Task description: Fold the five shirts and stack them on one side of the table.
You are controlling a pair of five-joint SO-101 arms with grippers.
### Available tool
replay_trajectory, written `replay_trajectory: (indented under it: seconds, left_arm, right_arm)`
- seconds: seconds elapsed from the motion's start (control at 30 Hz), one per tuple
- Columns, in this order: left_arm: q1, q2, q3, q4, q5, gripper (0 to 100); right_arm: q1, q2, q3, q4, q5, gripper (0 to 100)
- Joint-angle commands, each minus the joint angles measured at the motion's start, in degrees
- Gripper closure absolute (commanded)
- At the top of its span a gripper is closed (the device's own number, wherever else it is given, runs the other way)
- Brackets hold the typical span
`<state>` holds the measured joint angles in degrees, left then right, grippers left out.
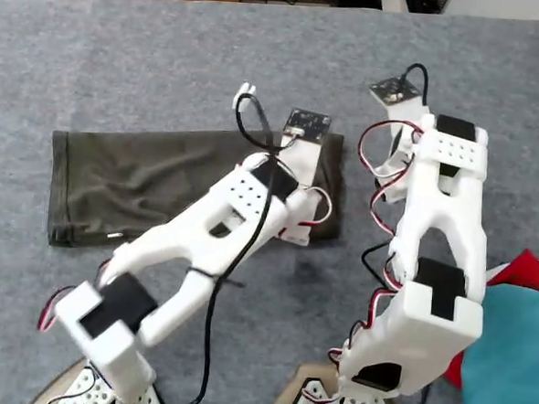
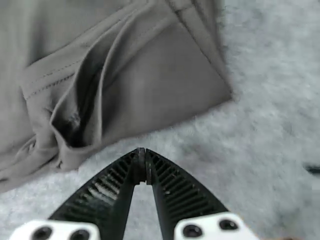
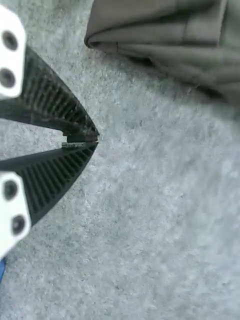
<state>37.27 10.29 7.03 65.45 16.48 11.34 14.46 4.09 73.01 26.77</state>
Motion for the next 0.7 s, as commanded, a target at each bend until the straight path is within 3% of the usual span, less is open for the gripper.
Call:
replay_trajectory:
  seconds: [0.0, 0.27, 0.67]
  left_arm:
    - [-2.46, 3.91, -2.99, -1.41, 0.35, 98]
    - [-9.32, 6.11, -3.69, -1.41, 0.09, 98]
    - [-12.48, 6.2, -4.48, -1.41, -1.49, 98]
  right_arm:
    - [1.1, 0.04, -2.95, -0.79, -0.53, 99.2]
    - [-1.45, -0.22, -2.95, -0.53, -0.26, 99.2]
    - [-17.27, 0.31, -14.37, 8.79, -2.37, 99.2]
